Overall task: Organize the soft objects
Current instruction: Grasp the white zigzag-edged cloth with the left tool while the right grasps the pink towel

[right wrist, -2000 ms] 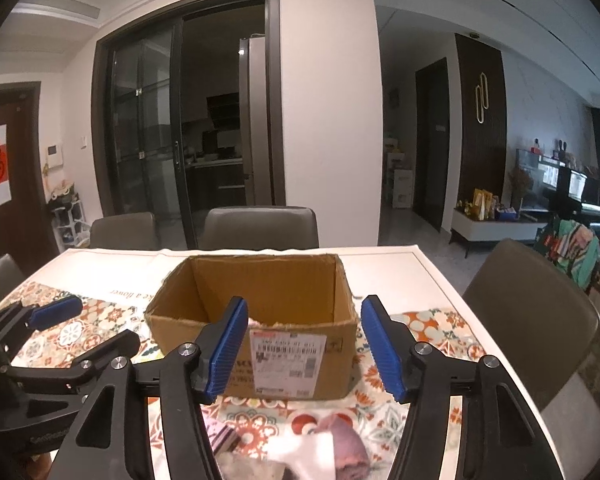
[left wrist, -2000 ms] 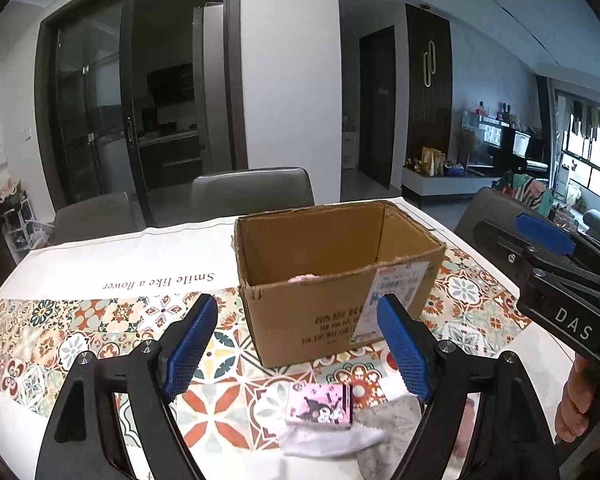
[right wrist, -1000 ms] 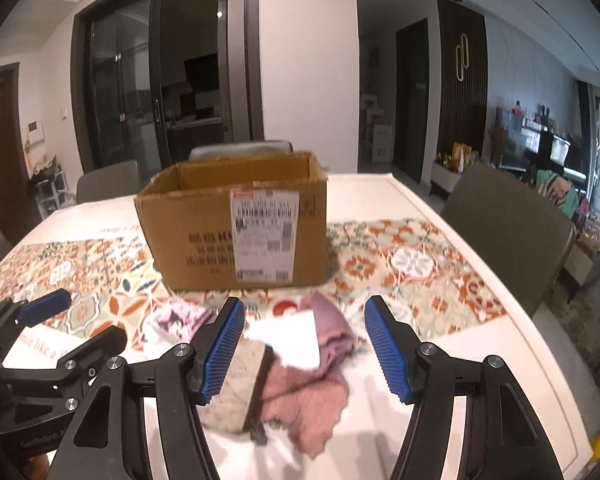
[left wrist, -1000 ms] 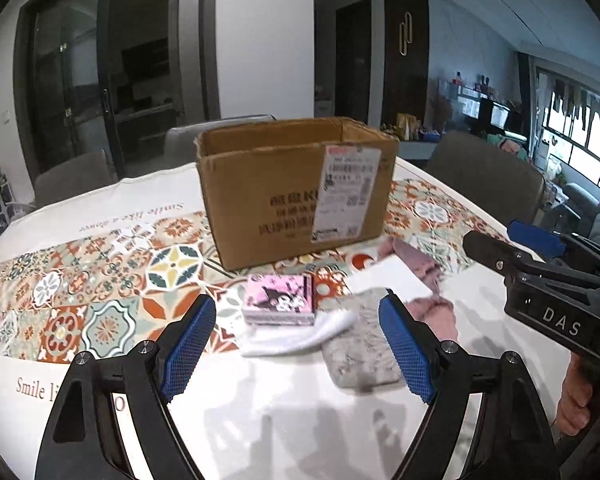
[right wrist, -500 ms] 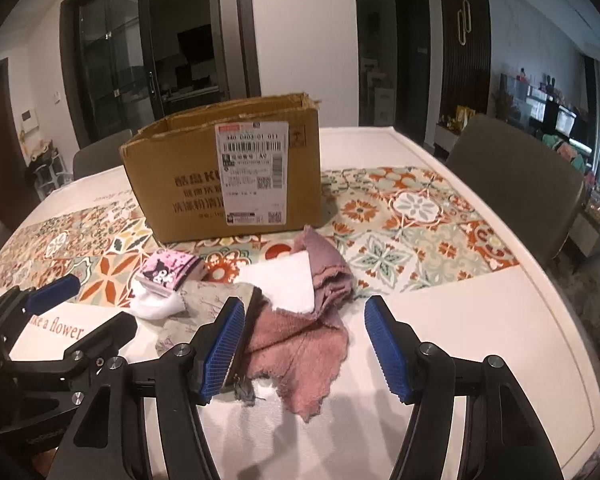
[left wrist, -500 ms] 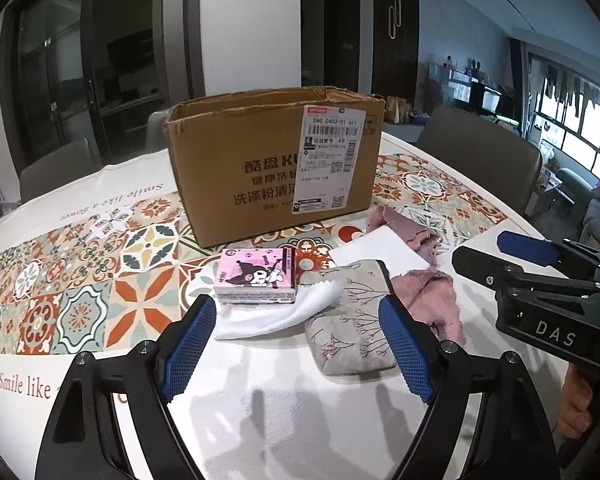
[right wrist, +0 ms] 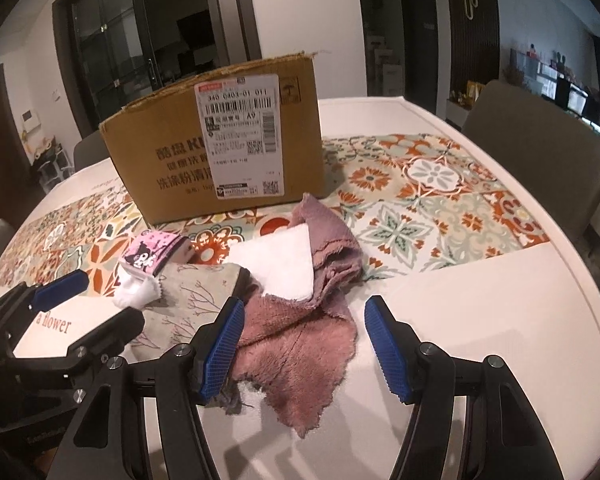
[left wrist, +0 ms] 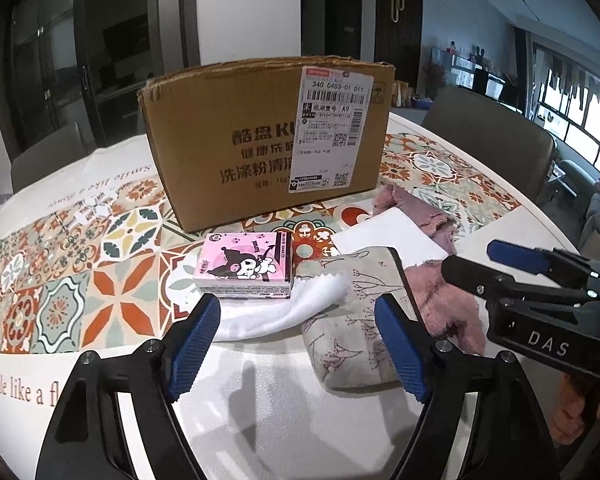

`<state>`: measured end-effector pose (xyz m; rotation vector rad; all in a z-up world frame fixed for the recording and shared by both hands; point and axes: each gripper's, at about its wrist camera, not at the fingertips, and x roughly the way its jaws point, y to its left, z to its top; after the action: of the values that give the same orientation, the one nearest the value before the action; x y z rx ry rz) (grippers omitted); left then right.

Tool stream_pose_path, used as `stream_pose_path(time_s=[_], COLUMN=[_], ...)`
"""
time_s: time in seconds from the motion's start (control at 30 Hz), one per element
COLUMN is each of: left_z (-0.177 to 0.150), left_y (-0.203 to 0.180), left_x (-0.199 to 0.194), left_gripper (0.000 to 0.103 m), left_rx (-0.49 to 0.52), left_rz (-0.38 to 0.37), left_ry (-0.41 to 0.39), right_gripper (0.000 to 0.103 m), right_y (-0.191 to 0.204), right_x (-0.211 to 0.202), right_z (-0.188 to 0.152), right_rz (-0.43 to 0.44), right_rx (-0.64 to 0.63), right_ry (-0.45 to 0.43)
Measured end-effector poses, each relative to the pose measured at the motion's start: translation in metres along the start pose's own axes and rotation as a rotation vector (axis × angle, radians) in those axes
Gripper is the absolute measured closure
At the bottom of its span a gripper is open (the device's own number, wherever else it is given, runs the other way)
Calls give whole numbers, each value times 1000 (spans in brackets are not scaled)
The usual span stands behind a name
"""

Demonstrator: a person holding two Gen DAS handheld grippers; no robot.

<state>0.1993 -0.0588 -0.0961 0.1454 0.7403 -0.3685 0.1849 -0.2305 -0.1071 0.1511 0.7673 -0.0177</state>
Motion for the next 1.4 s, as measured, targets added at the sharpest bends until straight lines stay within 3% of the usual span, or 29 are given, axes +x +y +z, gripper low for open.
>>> stream_pose_path(time_s=[0.6, 0.83, 1.13, 1.2, 1.4], left_z=[0, -1, -1, -1, 0], left_y=[0, 4, 6, 7, 7], left_x=[28, 35, 28, 26, 18], left_gripper=[47, 65, 89, 92, 96], left_rx=[-28, -54, -67, -74, -86], left_rz=[-25, -49, -44, -44, -51], left_ry=[57, 75, 63, 58, 31], right_gripper=[39, 41, 87, 92, 95], right_y=[-2, 3, 5, 6, 7], right_x=[33, 36, 39, 36, 23], right_z=[-6, -6, -8, -8, -5], right_rz=[52, 64, 95, 93, 92], right_rx=[6, -20, -16, -18, -14], right_ry=[60, 68, 85, 79, 49])
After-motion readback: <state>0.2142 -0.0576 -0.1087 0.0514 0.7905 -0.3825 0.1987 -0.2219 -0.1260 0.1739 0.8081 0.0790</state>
